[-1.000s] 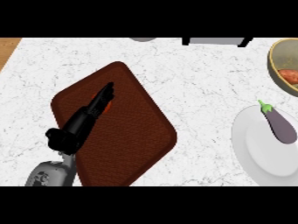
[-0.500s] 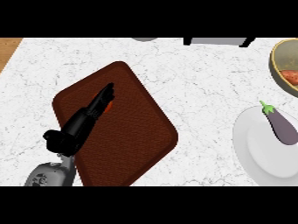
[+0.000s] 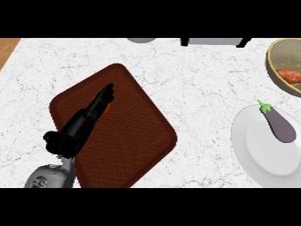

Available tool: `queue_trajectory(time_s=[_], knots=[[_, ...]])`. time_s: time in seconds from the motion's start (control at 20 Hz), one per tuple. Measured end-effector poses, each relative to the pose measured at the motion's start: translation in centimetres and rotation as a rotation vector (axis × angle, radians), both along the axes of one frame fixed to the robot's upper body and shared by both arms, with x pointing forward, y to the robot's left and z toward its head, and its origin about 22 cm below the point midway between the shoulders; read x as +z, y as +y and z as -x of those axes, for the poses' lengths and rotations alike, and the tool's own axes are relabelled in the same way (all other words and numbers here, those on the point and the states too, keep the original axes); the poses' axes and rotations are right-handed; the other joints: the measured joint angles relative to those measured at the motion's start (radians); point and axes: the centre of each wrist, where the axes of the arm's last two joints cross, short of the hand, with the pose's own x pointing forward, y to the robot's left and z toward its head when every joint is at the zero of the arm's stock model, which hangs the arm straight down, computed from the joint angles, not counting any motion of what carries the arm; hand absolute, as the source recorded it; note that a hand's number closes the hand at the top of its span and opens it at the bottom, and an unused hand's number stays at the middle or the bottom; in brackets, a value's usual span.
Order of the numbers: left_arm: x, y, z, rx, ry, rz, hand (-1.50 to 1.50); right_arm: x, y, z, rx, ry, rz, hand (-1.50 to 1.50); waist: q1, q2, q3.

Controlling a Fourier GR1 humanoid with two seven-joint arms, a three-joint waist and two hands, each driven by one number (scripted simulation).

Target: Pick the sweet potato from the plate and place it in the bowl

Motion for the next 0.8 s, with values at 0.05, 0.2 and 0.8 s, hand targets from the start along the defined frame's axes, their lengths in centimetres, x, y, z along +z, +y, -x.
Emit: queue_trajectory(time_s=[0.05,0.2,0.8], knots=[[-0.2,0.2,0.0,0.001,0.002,0.000,0.00,-0.1,-0.6,0.5,-0.015,-0.021,-0.014,-1.50,-0.002,-0.001,0.000],[-0.2,0.8,-0.2,0.017,0.006,-0.001,0.00,-0.5,-2.9,2.6,-0.064,-0.082,-0.043,-1.50,-0.014,-0.005,0.000],[-0.6,0.9,0.3,0.046,0.018,-0.002,0.00,-5.0,-10.8,14.6,-0.088,-0.199,-0.078,-1.50,-0.043,-0.017,-0.003]])
